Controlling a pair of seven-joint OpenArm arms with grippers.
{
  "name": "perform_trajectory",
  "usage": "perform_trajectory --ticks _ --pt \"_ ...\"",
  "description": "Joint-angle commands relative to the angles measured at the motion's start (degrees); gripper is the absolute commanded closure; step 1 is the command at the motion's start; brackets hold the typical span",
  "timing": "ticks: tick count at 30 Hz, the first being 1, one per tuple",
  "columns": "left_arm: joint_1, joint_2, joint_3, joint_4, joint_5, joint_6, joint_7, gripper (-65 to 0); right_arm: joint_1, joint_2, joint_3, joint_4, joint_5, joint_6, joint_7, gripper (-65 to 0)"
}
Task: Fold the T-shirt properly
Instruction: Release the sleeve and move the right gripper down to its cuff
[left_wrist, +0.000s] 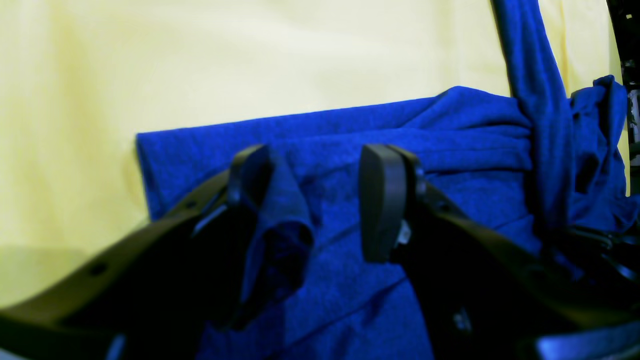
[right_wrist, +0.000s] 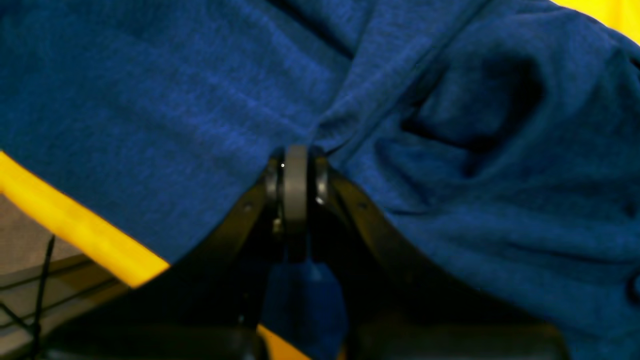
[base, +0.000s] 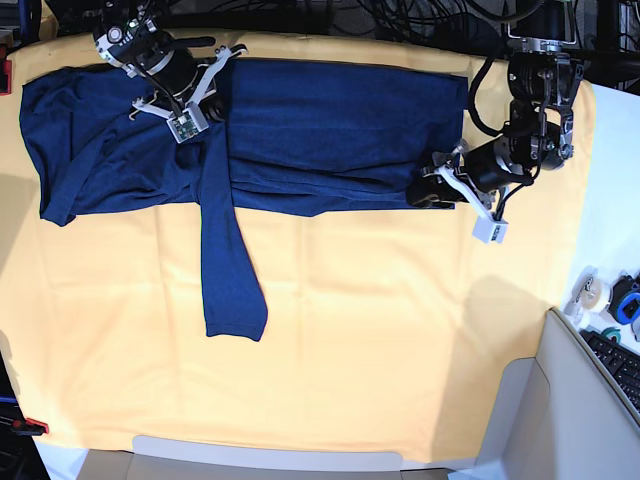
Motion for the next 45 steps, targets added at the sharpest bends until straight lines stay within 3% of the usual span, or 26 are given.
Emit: perform_trajectory --ticks 1,5,10,19,23,39,45 --pt "-0.8 0.0 -0.3 0.9 -0.8 -0.5 -1.0 -28.6 0.0 0.3 0.1 0.8 0.5 0.1 1.2 0.0" --pt "-0.8 1.0 -0.1 0.9 -0.8 -0.5 -1.0 -28.6 0.0 0.3 0.1 0.8 0.4 0.1 1.0 0.0" --pt "-0.8 1.2 -0.1 0.9 -0.8 -0.5 -0.9 -28.6 1.5 -0.2 0.2 0.8 0.4 0.1 -5.1 -0.7" --pt "-0.8 1.6 -0.1 0.9 -0.8 -0.4 -0.9 -28.6 2.3 -0.3 0.1 0.8 0.9 0.1 -7.6 -28.5" --pt "-0.8 1.6 -0.1 0.9 -0.8 -0.4 -0.9 -28.6 2.6 -0.3 -0.1 0.8 0.9 0.1 -7.6 -35.6" --pt "-0.8 1.7 -0.1 0.7 -0.8 -0.4 -1.0 -28.6 10.9 -0.3 0.2 1.0 1.0 0.1 -7.4 -36.9" --pt "-0.8 1.7 -0.2 0.7 -0.8 -0.4 -1.0 -28.6 17.3 -4.6 2.2 0.9 1.0 0.1 -7.4 -36.9"
